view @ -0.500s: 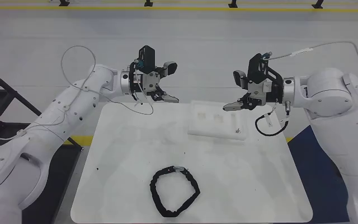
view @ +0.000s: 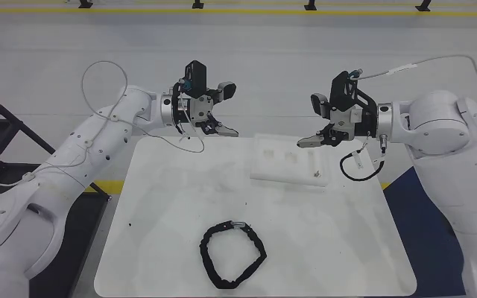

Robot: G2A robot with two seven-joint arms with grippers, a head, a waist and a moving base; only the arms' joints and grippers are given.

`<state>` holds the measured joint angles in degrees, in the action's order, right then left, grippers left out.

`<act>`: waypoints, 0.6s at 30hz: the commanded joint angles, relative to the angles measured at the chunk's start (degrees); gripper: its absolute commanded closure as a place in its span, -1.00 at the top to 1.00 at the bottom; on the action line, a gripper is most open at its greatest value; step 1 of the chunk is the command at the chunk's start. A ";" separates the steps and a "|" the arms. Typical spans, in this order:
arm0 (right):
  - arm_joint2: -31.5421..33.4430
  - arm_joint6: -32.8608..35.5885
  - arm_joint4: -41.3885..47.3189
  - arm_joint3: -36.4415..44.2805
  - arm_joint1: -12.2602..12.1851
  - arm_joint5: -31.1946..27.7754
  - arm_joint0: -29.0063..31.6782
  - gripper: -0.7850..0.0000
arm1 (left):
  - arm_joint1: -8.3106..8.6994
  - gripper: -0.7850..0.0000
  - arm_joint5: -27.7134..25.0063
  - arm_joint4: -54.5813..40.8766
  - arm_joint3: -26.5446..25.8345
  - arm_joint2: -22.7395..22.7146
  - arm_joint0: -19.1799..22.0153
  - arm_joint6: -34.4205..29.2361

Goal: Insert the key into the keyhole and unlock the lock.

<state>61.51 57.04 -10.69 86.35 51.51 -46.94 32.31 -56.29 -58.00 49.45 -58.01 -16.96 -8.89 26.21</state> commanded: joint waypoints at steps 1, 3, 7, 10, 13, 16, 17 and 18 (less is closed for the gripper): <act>0.00 0.00 0.00 0.00 0.00 0.00 0.00 1.00 | 0.00 1.00 0.00 0.00 0.00 0.00 0.00 0.00; 0.00 0.00 0.00 0.00 0.00 0.00 0.00 1.00 | 0.00 1.00 0.00 0.00 0.00 0.00 0.00 0.00; 0.29 -1.73 -0.27 -0.45 -0.06 0.70 1.00 1.00 | 0.00 1.00 0.00 -0.01 0.00 0.00 0.00 0.00; 0.27 -2.43 -3.30 -2.01 -0.24 1.88 2.03 1.00 | 0.00 1.00 0.00 -0.01 0.00 0.00 0.00 0.00; -0.62 -2.45 -4.66 -4.25 -0.23 2.46 2.70 1.00 | 0.00 1.00 0.00 -0.01 0.00 0.00 0.00 0.00; -1.88 -2.24 -4.98 -6.61 -0.10 2.93 3.18 1.00 | 0.00 1.00 0.00 -0.01 0.00 0.00 0.00 0.00; -2.32 -2.25 -5.10 -7.44 -0.03 3.09 3.34 1.00 | 0.00 1.00 0.00 -0.01 0.00 0.00 0.00 0.00; -2.82 -2.20 -5.32 -8.36 0.04 3.38 3.50 1.00 | 0.00 1.00 0.00 -0.01 0.00 0.00 0.00 0.00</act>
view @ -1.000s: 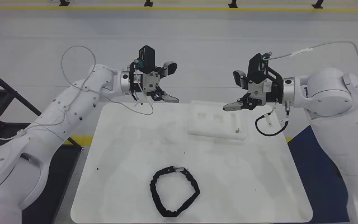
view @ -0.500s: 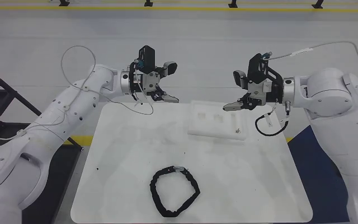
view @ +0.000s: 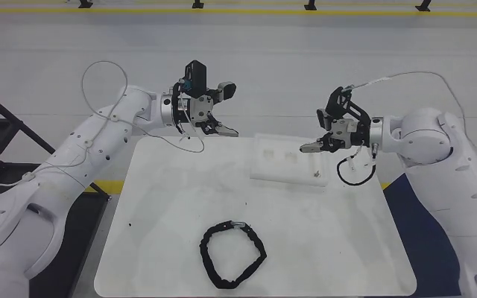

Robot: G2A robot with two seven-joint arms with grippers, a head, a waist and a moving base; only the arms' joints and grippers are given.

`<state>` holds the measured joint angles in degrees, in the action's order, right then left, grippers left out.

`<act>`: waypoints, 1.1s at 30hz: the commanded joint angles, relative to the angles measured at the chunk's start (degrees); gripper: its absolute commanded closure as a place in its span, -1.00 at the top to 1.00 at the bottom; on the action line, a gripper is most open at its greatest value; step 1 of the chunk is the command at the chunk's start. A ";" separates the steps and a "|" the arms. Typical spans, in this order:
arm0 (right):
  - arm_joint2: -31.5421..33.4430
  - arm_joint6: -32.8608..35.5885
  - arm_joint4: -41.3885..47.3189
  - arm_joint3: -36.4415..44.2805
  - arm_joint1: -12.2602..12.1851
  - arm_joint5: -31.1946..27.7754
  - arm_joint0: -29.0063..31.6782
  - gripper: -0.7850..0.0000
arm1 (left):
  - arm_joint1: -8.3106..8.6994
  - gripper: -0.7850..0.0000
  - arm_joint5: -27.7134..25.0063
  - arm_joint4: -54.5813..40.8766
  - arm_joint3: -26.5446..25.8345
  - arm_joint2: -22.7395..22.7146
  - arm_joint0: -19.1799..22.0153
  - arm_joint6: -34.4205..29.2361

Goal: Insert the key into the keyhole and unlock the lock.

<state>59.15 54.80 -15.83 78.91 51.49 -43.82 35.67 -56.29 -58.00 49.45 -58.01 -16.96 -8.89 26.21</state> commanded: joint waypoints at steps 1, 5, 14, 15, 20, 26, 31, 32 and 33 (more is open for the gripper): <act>-1.02 0.16 -0.59 -1.72 0.16 0.70 0.27 1.00 | 0.00 1.00 0.00 -0.01 0.00 0.00 0.00 0.00; -2.70 -0.17 -1.77 -5.02 0.59 4.81 0.41 1.00 | 0.00 1.00 0.00 -0.01 0.00 0.00 0.00 0.00; -6.28 -0.28 -4.47 -11.91 2.00 17.95 0.21 1.00 | 0.00 1.00 0.00 -0.01 0.00 0.00 0.00 0.00; -6.60 -0.06 -4.04 -12.71 2.20 19.14 0.09 1.00 | 0.00 1.00 0.00 -0.01 0.00 0.00 0.00 0.00; -9.04 1.01 -4.45 -17.19 3.50 27.68 -0.74 1.00 | 0.00 1.00 0.00 -0.01 0.00 0.00 0.00 0.00; -10.61 1.22 -0.54 -22.00 5.18 33.87 -1.51 1.00 | 0.00 1.00 0.00 -0.01 0.00 0.00 0.00 0.00; -12.65 1.85 -0.14 -24.21 6.62 38.99 -2.25 1.00 | 0.00 1.00 0.00 -0.01 0.00 0.00 0.00 0.00; -12.99 1.66 -0.22 -24.59 6.89 39.88 -2.43 1.00 | 0.00 1.00 0.00 -0.01 0.00 0.00 0.00 0.00; -13.33 1.53 -0.26 -24.95 7.17 40.72 -2.60 1.00 | 0.00 1.00 0.00 -0.01 0.00 0.00 0.00 0.00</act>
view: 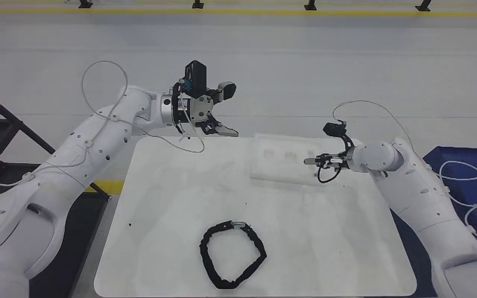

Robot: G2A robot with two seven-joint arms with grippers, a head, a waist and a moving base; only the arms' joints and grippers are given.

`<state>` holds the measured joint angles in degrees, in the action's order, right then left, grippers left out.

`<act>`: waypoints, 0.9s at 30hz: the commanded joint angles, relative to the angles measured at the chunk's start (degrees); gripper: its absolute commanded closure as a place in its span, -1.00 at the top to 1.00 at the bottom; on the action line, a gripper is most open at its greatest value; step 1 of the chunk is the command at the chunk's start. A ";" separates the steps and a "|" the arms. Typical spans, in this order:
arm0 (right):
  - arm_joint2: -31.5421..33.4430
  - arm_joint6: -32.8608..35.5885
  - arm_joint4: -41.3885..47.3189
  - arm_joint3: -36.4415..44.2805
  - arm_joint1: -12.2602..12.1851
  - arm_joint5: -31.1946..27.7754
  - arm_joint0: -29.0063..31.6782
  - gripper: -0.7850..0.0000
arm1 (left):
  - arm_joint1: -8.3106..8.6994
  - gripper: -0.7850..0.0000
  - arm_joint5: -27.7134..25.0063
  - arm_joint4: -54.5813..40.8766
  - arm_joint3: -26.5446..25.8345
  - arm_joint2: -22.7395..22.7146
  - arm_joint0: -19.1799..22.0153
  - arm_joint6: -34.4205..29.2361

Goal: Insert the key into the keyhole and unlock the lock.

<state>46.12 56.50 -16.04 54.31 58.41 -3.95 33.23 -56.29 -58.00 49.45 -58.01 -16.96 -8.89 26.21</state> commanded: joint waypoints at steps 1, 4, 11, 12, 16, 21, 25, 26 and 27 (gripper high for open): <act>-0.59 -0.46 0.03 -0.64 0.53 1.44 -0.29 1.00 | 0.00 1.00 0.00 -0.01 0.00 0.00 0.00 0.00; -0.93 -0.79 -0.02 -0.87 0.80 1.50 -0.39 1.00 | 0.00 1.00 0.00 -0.01 0.00 0.00 0.00 0.00; -0.93 -0.79 -0.02 -0.87 0.80 1.50 -0.39 1.00 | 0.00 1.00 0.00 -0.01 0.00 0.00 0.00 0.00; -0.93 -0.79 -0.02 -0.87 0.80 1.50 -0.39 1.00 | 0.00 1.00 0.00 -0.01 0.00 0.00 0.00 0.00; -0.93 -0.79 -0.02 -0.87 0.80 1.50 -0.39 1.00 | 0.00 1.00 0.00 -0.01 0.00 0.00 0.00 0.00; -0.93 -0.79 -0.02 -0.87 0.80 1.50 -0.39 1.00 | 0.00 1.00 0.00 -0.01 0.00 0.00 0.00 0.00; -2.17 -1.56 -3.79 2.05 1.02 4.25 0.49 1.00 | 0.00 1.00 0.00 -0.01 0.00 0.00 0.00 0.00; -2.35 -1.32 -4.40 2.46 1.08 4.92 0.60 1.00 | 0.00 1.00 0.00 -0.01 0.00 0.00 0.00 0.00; -2.57 -1.15 -5.06 2.78 1.16 5.72 0.65 1.00 | 0.00 1.00 0.00 -0.01 0.00 0.00 0.00 0.00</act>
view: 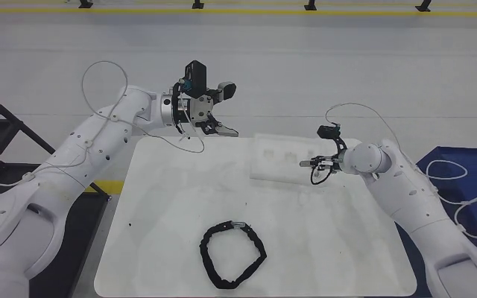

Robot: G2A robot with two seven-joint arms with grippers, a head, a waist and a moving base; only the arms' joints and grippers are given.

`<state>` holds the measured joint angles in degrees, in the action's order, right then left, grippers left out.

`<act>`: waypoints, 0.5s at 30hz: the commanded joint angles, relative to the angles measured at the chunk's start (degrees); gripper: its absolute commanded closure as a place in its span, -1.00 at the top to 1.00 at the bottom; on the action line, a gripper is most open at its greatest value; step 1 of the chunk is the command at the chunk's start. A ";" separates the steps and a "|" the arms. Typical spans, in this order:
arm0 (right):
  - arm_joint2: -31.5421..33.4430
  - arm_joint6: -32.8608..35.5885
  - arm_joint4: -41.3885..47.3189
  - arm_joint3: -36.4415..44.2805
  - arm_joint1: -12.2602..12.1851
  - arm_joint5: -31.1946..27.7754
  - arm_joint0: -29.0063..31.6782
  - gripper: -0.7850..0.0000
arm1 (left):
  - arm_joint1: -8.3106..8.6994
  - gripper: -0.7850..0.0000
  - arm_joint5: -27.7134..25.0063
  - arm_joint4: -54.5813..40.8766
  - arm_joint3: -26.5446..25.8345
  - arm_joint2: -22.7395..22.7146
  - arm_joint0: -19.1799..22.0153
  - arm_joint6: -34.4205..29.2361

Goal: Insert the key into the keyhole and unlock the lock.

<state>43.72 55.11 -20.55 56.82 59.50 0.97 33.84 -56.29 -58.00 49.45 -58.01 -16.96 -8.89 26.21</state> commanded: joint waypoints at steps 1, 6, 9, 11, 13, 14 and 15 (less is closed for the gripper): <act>-0.46 0.59 -1.08 0.67 0.20 1.51 0.06 1.00 | 0.00 1.00 0.00 -0.01 0.00 0.00 0.00 0.00; -1.97 1.84 -3.60 1.45 1.07 6.03 -0.40 1.00 | 0.00 1.00 0.00 -0.01 0.00 0.00 0.00 0.00; -2.60 2.26 -4.09 1.07 1.63 7.10 -0.63 1.00 | 0.00 1.00 0.00 -0.01 0.00 0.00 0.00 0.00; -2.97 2.57 -4.11 0.64 2.04 7.70 -0.82 0.78 | 0.00 1.00 0.00 -0.01 0.00 0.00 0.00 0.00; -3.42 3.05 -4.40 0.03 2.45 8.18 -1.13 0.50 | 0.00 1.00 0.00 -0.01 0.00 0.00 0.00 0.00; -3.66 3.23 -4.62 -0.23 2.66 8.46 -1.32 0.36 | 0.00 1.00 0.00 -0.01 0.00 0.00 0.00 0.00; -3.95 3.42 -4.97 -0.51 2.87 8.82 -1.49 0.28 | 0.00 1.00 0.00 -0.01 0.00 0.00 0.00 0.00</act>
<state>40.02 58.35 -25.21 56.58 62.18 9.46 32.52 -56.29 -58.00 49.45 -58.01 -16.96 -8.89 26.21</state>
